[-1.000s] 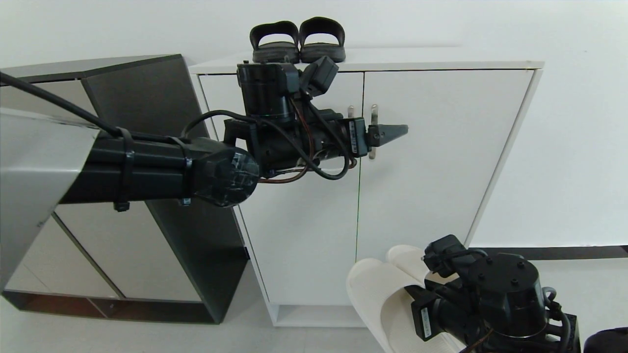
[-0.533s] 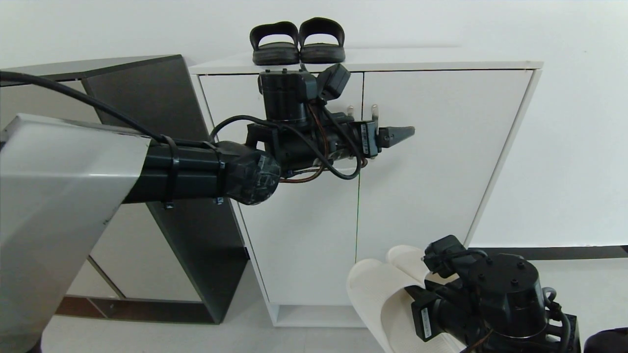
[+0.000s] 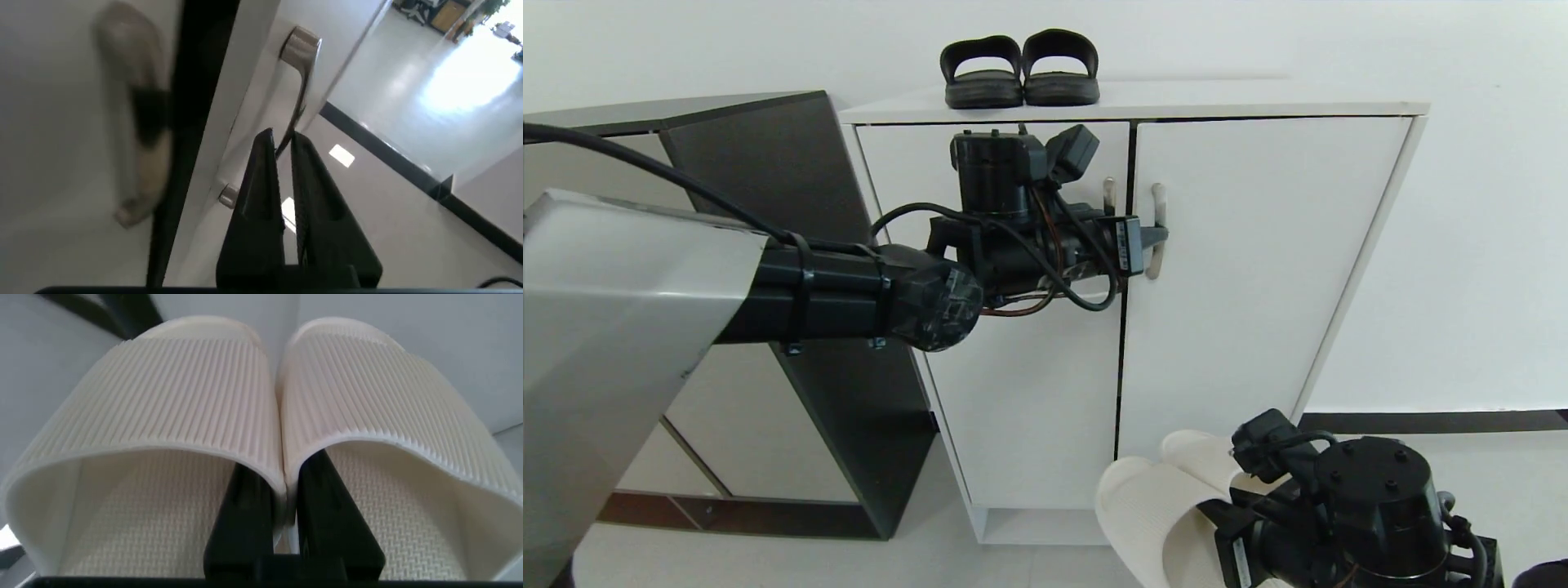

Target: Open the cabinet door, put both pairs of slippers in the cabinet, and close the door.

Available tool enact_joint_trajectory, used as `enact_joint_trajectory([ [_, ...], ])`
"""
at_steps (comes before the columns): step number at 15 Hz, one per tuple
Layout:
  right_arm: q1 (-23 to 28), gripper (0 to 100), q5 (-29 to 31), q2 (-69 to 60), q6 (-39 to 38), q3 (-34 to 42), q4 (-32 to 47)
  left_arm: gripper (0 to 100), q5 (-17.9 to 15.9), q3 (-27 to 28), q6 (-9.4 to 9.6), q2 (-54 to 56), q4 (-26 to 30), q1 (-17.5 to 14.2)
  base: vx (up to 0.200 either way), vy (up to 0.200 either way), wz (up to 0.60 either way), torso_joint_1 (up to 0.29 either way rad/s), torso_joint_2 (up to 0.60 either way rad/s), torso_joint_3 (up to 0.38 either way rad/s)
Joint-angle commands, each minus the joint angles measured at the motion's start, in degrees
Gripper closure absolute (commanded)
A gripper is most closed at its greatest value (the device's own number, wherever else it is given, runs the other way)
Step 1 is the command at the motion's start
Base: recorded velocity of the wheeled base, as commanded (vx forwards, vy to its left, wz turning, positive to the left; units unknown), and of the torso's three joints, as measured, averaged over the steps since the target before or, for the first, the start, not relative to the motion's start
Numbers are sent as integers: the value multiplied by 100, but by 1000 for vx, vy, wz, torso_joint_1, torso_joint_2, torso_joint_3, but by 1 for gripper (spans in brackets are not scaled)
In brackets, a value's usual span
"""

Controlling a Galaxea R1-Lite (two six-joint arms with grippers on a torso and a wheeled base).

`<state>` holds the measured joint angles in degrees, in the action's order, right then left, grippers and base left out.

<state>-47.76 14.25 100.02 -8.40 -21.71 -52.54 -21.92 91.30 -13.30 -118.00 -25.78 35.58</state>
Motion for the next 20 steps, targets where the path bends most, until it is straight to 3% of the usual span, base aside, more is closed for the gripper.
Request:
enact_joint_trajectory([
  [1,-23,100,-379,-299,14,229,-37,100,-5,-543,-6,550,-23,133,0,0,0,0,0,0],
  [3,-23,100,-810,-545,128,422,-37,100,-5,-894,3,849,-41,221,0,0,0,0,0,0],
  [5,-31,100,-836,-545,365,519,-37,100,12,-1237,12,1078,-269,238,0,0,0,0,0,0],
  [7,-84,100,-836,-554,418,580,-46,100,311,-1861,12,1544,-410,414,0,0,0,0,0,0],
  [10,-172,100,-836,-581,418,598,-46,100,478,-2503,-41,2001,-603,379,0,0,0,0,0,0],
  [13,-321,100,-836,-589,418,651,-37,100,487,-2309,-243,1799,-586,1,0,0,0,0,0,0],
  [15,-383,100,-836,-581,427,730,-37,100,487,-1993,-419,1500,-621,-52,0,0,0,0,0,0],
  [20,-444,100,-889,-554,620,809,-37,100,522,-1070,-419,647,-595,-69,0,0,0,0,0,0],
])
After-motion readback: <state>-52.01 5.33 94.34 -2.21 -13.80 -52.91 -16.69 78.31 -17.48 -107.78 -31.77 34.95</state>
